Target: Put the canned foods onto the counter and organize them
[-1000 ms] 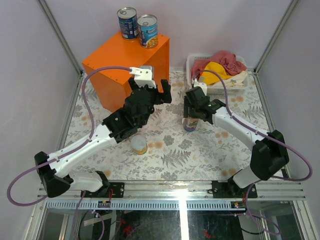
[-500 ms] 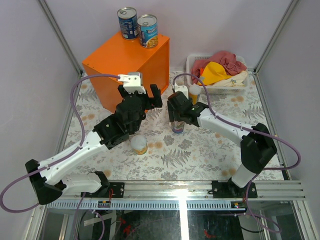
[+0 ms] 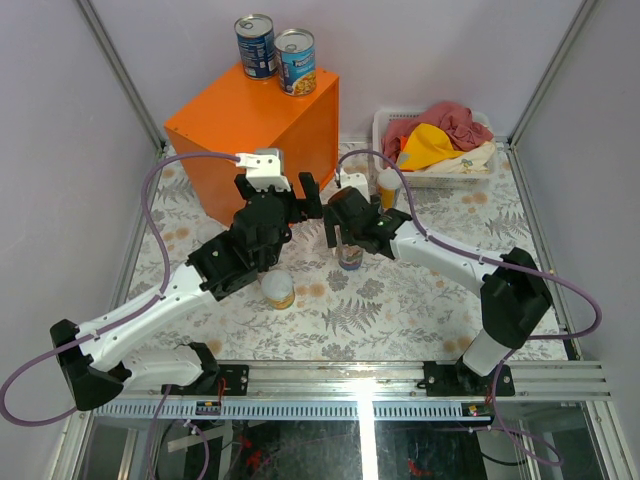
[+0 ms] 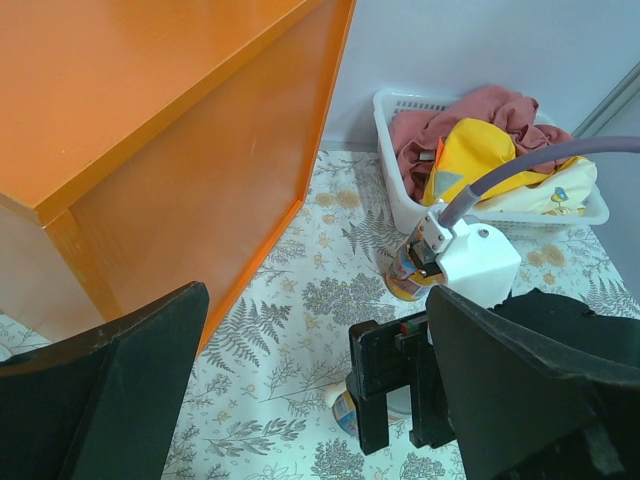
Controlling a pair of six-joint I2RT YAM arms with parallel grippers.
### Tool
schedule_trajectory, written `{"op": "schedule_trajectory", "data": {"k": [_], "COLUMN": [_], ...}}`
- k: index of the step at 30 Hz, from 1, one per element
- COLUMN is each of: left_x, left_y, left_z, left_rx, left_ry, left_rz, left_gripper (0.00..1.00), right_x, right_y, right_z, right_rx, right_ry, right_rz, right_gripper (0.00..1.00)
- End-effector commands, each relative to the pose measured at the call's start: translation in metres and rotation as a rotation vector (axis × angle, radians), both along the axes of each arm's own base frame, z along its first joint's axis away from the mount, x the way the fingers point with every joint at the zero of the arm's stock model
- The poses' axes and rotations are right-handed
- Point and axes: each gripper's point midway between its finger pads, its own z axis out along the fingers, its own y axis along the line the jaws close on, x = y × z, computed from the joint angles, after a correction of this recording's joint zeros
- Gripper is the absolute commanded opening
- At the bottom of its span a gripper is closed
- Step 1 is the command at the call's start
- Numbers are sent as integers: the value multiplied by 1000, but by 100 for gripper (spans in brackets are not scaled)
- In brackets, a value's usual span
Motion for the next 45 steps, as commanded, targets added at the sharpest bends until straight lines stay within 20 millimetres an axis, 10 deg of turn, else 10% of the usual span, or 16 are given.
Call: {"op": "schedule_trajectory", "data": {"k": [1, 17, 28, 45], "left_x": [1, 2, -5, -47], "left_y": [8, 13, 15, -63], "left_z": [4, -9, -25, -105], "left_rx": [-34, -60, -135, -107], "left_ry": [-16, 17, 35, 176], "left_rz": [38, 16, -118, -445], "left_gripper": [90, 94, 97, 100], "right_x": [17, 20, 37, 48], "right_y": [11, 2, -40, -133], "right_z": [42, 80, 108, 142], "right_rx": [76, 112, 175, 263], "right_ry": [-133, -216, -245, -331], "right_rz": [-21, -60, -234, -456], "right_gripper": [100, 100, 99, 99]}}
